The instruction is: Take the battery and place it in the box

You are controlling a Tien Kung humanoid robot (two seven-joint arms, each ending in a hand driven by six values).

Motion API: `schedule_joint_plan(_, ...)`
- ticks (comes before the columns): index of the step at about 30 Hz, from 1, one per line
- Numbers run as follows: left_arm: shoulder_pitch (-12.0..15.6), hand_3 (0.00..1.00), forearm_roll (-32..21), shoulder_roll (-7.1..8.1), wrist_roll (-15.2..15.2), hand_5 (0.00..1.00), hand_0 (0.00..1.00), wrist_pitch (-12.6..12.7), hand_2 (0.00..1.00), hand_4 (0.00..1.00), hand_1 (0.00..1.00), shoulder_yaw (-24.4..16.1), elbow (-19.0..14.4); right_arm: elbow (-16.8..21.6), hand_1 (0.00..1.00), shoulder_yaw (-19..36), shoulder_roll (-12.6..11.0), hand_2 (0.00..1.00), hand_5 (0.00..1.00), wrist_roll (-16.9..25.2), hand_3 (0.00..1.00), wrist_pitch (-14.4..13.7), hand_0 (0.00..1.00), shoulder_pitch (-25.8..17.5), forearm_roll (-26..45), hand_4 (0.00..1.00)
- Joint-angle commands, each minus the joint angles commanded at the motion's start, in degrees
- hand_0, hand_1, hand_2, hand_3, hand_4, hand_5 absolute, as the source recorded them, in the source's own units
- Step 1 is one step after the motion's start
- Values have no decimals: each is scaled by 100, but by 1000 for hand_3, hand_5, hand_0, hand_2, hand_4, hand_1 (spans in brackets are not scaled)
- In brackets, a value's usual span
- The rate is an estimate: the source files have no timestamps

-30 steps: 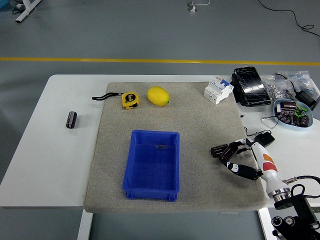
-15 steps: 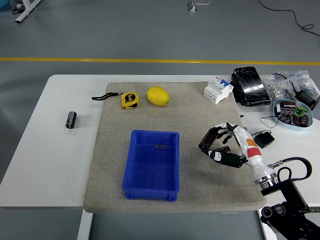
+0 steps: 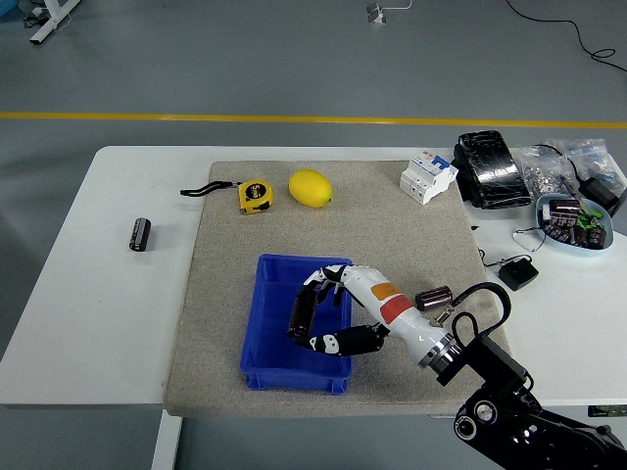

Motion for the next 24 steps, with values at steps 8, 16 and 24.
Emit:
schedule_joint_plan(8,-19,742,14,14,-5,831,720,23,704,702,659,-8,2,-114,607,35,55,698,125,-307,854,248,577,175,-393,998)
schedule_joint_plan(16,12,741,83,22,15,830,718,29,703,703,657,-58,5,-69,707,156,36,826,120,-249,904,200,742,130,-454,998)
schedule_joint_plan(24,16,740,179,16,60,831,717,35,700,703,653,-128,3,-118,703,417,21,803,162,-214,880,77,737,29,-585,998)
